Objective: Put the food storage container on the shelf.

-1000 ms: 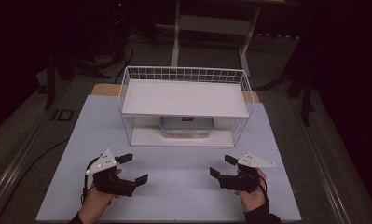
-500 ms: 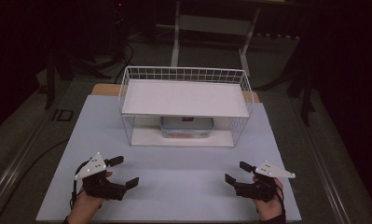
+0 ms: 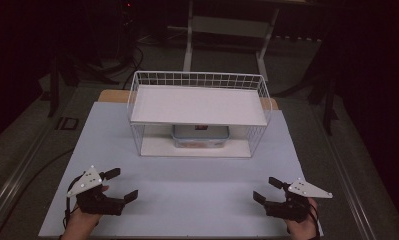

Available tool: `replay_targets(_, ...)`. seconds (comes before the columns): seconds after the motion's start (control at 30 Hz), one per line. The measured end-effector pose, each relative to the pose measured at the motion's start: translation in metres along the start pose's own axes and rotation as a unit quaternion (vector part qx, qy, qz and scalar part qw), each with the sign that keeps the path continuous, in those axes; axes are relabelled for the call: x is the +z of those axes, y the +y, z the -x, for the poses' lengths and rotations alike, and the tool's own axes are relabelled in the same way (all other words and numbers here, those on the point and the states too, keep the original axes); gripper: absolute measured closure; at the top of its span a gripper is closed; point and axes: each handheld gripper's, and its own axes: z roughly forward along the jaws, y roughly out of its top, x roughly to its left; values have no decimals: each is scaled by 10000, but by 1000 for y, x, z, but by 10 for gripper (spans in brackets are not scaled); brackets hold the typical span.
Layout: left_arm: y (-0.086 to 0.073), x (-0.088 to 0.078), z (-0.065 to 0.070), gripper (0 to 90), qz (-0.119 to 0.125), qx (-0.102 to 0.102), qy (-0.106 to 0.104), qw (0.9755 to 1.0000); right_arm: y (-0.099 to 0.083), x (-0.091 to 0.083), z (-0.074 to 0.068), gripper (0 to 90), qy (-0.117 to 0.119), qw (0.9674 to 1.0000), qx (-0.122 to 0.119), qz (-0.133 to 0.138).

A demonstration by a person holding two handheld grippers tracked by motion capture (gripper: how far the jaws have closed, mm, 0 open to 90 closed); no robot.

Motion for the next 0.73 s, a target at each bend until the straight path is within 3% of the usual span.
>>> replay_targets(0.2, -4, 1, -5, 9, 15, -60, 73, 10000, -5, 0, 9, 154, -55, 9999, -128, 31)
replay_targets(0.57, -4, 5, -3, 9, 124, -106, 17, 9999, -8, 11, 8, 147, 288, 9996, -67, -40)
replay_targets(0.73, -5, 7, 0, 9, 113, -96, -49, 9999, -7, 9, 7, 139, 205, 9997, -117, -6)
